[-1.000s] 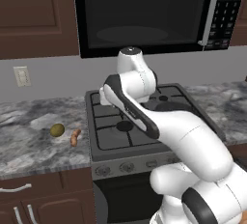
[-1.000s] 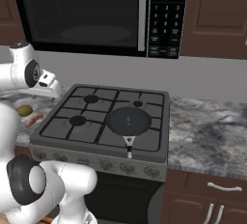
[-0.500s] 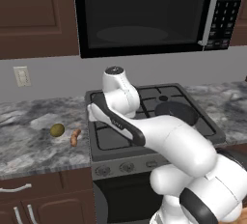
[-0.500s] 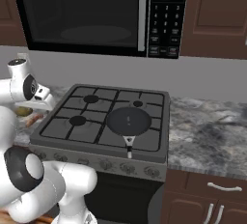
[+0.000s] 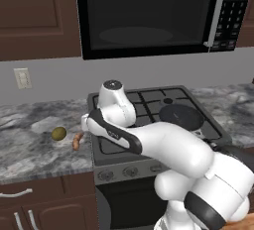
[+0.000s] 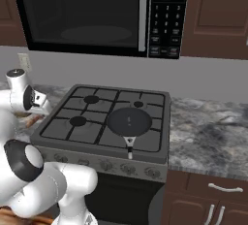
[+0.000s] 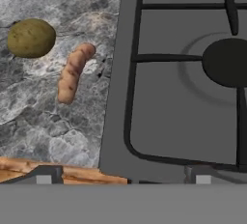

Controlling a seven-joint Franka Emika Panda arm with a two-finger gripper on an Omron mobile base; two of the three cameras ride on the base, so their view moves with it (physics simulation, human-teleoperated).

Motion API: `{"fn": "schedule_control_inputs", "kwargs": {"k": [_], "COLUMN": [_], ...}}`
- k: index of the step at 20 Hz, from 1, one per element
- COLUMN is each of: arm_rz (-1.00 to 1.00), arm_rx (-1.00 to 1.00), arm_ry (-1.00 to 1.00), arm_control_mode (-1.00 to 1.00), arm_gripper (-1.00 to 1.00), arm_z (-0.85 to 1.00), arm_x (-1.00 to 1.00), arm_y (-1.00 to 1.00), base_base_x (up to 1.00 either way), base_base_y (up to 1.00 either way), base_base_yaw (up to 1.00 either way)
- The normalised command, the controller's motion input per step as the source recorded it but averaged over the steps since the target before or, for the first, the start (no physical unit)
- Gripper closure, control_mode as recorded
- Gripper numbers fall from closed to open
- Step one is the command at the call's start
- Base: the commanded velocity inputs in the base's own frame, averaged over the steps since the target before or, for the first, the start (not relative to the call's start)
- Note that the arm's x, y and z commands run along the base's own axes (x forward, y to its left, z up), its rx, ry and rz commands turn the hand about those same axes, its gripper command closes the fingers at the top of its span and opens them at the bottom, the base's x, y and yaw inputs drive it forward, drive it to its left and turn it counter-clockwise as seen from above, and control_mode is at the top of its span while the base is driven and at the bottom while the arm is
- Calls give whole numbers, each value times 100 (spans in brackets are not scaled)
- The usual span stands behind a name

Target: Put the potato and potato in the pan. Then turn on the front right burner and set the heat to medium.

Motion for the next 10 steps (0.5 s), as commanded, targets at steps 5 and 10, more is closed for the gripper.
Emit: {"fn": "schedule_control_inputs", "kwargs": {"k": [5,10], "arm_rz": [2,0], "arm_rx": [0,0], "arm_ry": [7,13], "arm_control_mode": [-100,-100], "arm_gripper": [-100,-100], "arm_z": [-2,-10], "arm_x": [27,29], "arm_y": [70,56], "base_base_x": [0,0], "base_base_y": [0,0], "base_base_yaw": [0,0]}}
